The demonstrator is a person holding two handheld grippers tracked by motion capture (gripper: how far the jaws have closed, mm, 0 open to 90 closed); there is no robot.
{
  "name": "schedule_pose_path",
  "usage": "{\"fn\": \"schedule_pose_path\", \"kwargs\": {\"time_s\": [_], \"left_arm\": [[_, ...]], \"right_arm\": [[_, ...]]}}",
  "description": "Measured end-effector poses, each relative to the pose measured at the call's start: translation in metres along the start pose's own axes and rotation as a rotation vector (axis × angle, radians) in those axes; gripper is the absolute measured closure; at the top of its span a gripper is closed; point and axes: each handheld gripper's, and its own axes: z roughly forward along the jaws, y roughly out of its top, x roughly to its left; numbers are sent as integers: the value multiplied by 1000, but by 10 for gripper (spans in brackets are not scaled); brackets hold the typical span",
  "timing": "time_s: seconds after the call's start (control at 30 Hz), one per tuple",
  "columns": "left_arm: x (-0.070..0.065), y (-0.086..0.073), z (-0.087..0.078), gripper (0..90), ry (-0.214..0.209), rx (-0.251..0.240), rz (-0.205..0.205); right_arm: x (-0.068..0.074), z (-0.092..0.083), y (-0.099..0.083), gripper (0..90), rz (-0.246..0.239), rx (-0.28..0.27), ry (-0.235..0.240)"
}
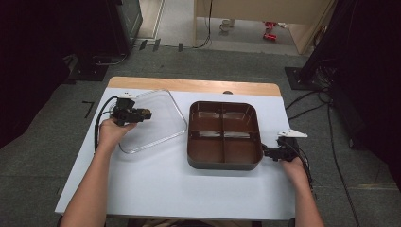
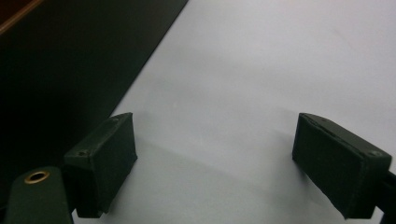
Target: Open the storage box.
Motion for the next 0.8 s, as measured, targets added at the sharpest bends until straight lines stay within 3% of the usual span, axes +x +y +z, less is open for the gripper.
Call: {"fn": "schedule_pose_path", "kwargs": {"time_s": [0.33,0.53,0.8], "left_arm": [[9,-8,12,595,18,22,-29],[10,-12,18,595,30,44,-16],[11,-14,19,591,26,30,-16]], "right_arm": [[0,0,0,127,0,0,0],[0,0,0,127,0,0,0],[0,0,0,127,0,0,-1]]}}
